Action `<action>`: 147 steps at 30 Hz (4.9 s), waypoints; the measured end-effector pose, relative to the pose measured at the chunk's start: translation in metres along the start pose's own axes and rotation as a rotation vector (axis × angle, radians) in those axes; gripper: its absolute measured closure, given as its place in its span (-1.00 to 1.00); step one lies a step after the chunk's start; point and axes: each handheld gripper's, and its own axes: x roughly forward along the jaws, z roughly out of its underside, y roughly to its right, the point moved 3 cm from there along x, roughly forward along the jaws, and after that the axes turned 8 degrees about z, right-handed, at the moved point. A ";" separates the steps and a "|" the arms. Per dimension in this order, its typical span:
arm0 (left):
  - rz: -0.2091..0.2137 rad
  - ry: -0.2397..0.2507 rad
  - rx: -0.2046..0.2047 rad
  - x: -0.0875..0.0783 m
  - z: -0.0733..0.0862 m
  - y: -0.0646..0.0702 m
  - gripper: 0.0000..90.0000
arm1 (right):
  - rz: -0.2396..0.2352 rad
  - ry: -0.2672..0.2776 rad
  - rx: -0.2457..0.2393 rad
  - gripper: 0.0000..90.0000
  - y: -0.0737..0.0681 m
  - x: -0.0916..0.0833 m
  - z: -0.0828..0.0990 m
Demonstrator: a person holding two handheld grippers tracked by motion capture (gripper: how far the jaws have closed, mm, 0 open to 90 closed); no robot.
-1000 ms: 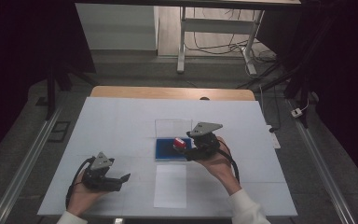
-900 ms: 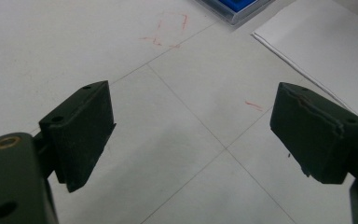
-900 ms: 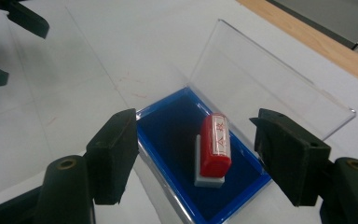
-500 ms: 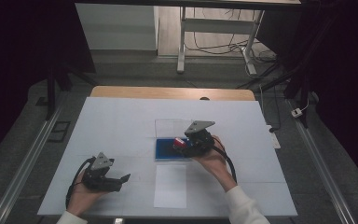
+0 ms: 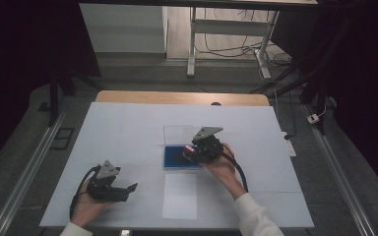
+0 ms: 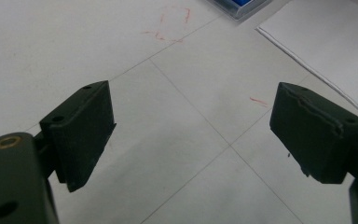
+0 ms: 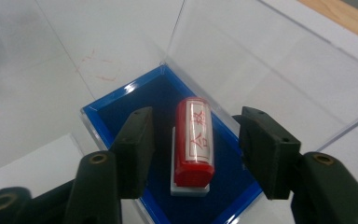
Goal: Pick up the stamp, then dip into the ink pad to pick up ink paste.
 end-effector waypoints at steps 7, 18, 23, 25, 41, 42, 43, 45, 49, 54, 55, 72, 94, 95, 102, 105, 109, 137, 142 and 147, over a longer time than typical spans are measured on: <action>0.002 0.000 0.001 -0.001 0.000 -0.001 -0.69 | 0.005 -0.003 0.011 0.19 -0.001 0.005 0.002; 0.003 0.000 0.001 -0.001 0.001 -0.001 -0.69 | 0.018 -0.018 0.018 0.33 -0.001 0.009 0.004; 0.002 -0.001 0.001 -0.001 0.001 -0.002 -0.69 | 0.015 -0.016 0.020 0.48 -0.001 0.009 0.004; 0.001 -0.002 0.001 -0.001 0.001 -0.002 -0.69 | 0.012 -0.018 0.019 0.49 -0.002 0.009 0.004; -0.006 -0.004 0.002 -0.001 0.001 -0.002 -0.69 | 0.010 -0.011 0.009 0.53 -0.004 0.006 0.003; -0.006 -0.003 0.002 -0.001 0.001 -0.002 -0.69 | 0.010 -0.009 0.008 0.54 -0.004 0.006 0.003; -0.006 -0.003 0.002 -0.001 0.001 -0.002 -0.69 | 0.010 -0.004 0.004 0.54 -0.004 0.005 0.002; -0.006 -0.003 0.002 -0.001 0.001 -0.002 -0.69 | 0.009 0.002 0.006 0.54 -0.003 0.004 0.002; -0.008 -0.001 0.002 -0.001 0.001 -0.002 -0.69 | 0.005 0.018 0.008 0.54 -0.003 0.000 0.000; -0.007 -0.002 0.005 -0.001 0.001 -0.002 -0.69 | 0.015 0.081 -0.003 0.55 -0.003 -0.014 -0.006; -0.007 -0.002 0.005 -0.001 0.001 -0.002 -0.69 | 0.015 0.081 -0.003 0.55 -0.003 -0.014 -0.006; -0.007 0.002 0.008 -0.001 0.000 -0.002 -0.68 | -0.002 0.156 -0.046 0.55 -0.009 -0.045 -0.022; 0.007 0.005 0.025 -0.003 -0.001 0.000 -0.68 | -0.004 0.012 -0.049 0.55 -0.001 -0.011 -0.023; 0.007 0.005 0.025 -0.002 -0.001 0.000 -0.68 | -0.001 0.006 -0.049 0.55 0.000 -0.010 -0.023; 0.004 -0.001 0.030 -0.001 -0.001 0.001 -0.68 | -0.012 -0.013 -0.033 0.55 0.001 -0.002 -0.022; 0.004 -0.002 0.029 -0.001 -0.001 0.000 -0.67 | -0.020 -0.018 -0.024 0.55 -0.001 0.002 -0.020; 0.002 -0.007 0.029 0.000 0.000 0.000 -0.67 | -0.024 -0.023 -0.036 0.55 -0.003 0.005 -0.020; 0.007 -0.022 0.034 0.002 0.001 -0.001 -0.67 | -0.066 -0.122 -0.014 0.55 -0.007 0.020 -0.014; 0.005 -0.024 0.036 0.003 0.001 0.000 -0.67 | -0.062 -0.145 -0.025 0.55 -0.007 0.020 -0.016; 0.005 -0.024 0.037 0.002 0.001 0.000 -0.67 | -0.048 -0.165 -0.038 0.56 -0.009 0.021 -0.017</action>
